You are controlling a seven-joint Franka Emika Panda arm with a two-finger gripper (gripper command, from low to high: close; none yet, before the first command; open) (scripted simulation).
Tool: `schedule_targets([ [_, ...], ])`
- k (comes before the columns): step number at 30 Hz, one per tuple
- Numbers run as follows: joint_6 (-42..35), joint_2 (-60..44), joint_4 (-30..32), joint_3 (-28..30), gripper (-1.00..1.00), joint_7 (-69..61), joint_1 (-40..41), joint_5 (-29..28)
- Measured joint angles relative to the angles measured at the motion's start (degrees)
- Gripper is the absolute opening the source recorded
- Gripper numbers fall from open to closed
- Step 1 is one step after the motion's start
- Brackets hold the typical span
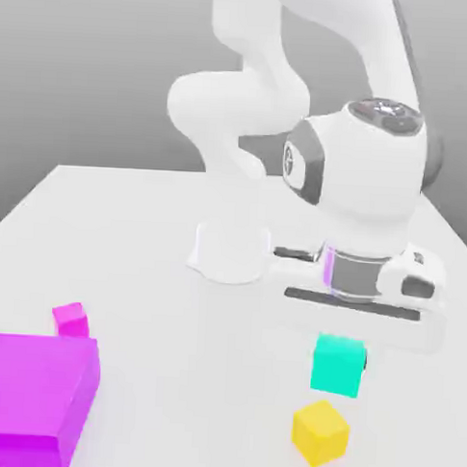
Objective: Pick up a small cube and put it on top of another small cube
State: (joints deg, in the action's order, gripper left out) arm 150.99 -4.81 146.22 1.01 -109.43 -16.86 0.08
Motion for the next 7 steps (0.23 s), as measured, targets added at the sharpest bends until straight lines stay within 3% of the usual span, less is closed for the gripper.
schedule_targets([
  [3, 5.3, -5.5, -0.2, -0.1, -1.0, -0.9, 0.1, 0.3],
  [4, 7.0, -7.2, -0.3, -0.1, 1.0, -1.1, 0.1, 0.4],
  [7, 7.0, -7.2, -0.3, -0.1, 1.0, -1.1, 0.1, 0.4],
])
